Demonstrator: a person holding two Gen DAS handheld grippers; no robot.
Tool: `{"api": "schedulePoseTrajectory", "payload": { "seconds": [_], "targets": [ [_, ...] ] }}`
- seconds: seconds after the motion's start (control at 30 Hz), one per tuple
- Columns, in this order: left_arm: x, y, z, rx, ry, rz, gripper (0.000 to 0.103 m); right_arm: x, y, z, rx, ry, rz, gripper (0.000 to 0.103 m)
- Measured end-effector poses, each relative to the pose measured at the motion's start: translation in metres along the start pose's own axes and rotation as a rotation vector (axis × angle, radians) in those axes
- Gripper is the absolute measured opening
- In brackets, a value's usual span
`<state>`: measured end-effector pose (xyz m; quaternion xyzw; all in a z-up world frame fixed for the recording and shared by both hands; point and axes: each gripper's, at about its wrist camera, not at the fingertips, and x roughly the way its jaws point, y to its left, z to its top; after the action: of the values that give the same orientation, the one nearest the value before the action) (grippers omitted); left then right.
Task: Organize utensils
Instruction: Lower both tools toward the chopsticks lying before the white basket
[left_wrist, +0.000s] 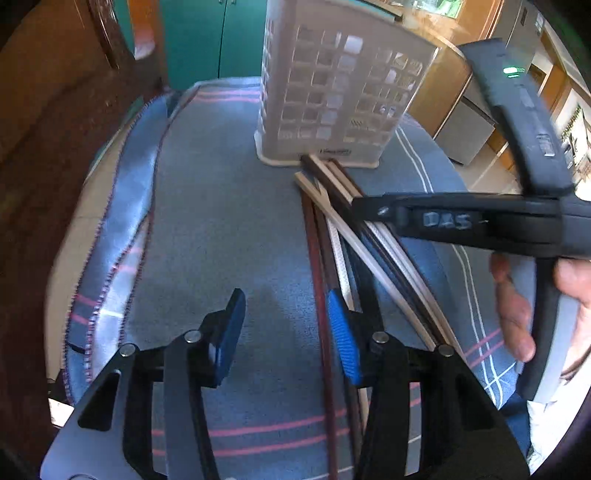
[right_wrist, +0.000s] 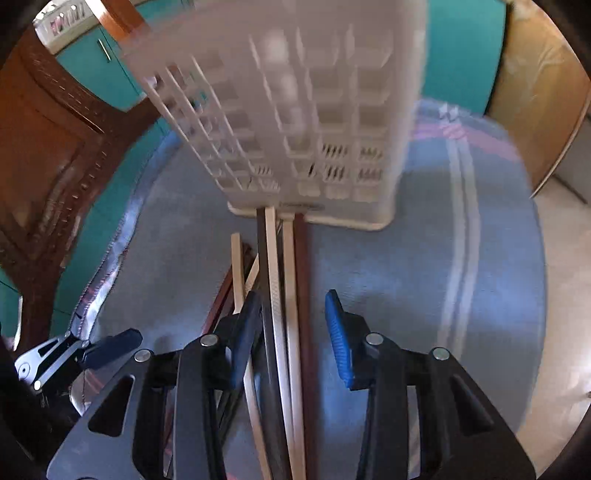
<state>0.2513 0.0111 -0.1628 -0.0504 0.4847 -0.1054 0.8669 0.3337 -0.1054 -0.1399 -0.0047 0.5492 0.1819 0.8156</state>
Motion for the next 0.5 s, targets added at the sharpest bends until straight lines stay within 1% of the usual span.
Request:
{"api": "schedulePoseTrajectory", "payload": {
  "seconds": [0.03, 0.07, 0.1, 0.17, 0.23, 0.27, 0.3, 0.33, 0.37, 0.43, 0.5],
  "targets": [
    [0.004, -0.002, 0.000, 0.009, 0.007, -0.009, 0.047, -0.001, 0.000, -0.001, 0.003, -0.016, -0.004, 0.039],
    [0.003, -0.004, 0.000, 0.017, 0.011, -0.014, 0.047, 0.000, 0.000, -0.001, 0.005, 0.001, -0.008, 0.036],
    [0.006, -0.008, 0.000, 0.030, 0.015, -0.014, 0.047, 0.000, -0.002, -0.003, 0.020, 0.010, 0.003, 0.025],
    [0.008, -0.013, 0.003, 0.047, 0.014, 0.003, 0.047, -0.001, -0.010, -0.006, 0.051, 0.011, 0.010, 0.025],
    [0.008, -0.019, 0.006, 0.062, 0.016, 0.013, 0.038, -0.004, -0.017, -0.009, 0.070, 0.016, 0.004, 0.025],
    [0.009, -0.020, 0.008, 0.065, 0.021, 0.010, 0.035, -0.006, -0.020, -0.013, 0.082, 0.014, -0.003, 0.025],
    [0.010, -0.020, 0.011, 0.067, 0.027, 0.007, 0.029, -0.008, -0.025, -0.017, 0.102, 0.012, -0.004, 0.025],
    [0.009, -0.020, 0.014, 0.068, 0.034, 0.006, 0.022, -0.010, -0.030, -0.018, 0.118, 0.012, 0.003, 0.025],
    [0.011, -0.020, 0.019, 0.070, 0.047, 0.004, 0.020, -0.012, -0.035, -0.021, 0.138, 0.008, 0.019, 0.025],
    [0.014, -0.016, 0.030, 0.064, 0.067, -0.005, 0.016, -0.017, -0.047, -0.026, 0.165, -0.006, 0.037, 0.025],
    [0.016, -0.012, 0.037, 0.058, 0.064, 0.017, 0.016, -0.037, -0.058, -0.022, 0.177, -0.033, 0.050, 0.025]
  ]
}}
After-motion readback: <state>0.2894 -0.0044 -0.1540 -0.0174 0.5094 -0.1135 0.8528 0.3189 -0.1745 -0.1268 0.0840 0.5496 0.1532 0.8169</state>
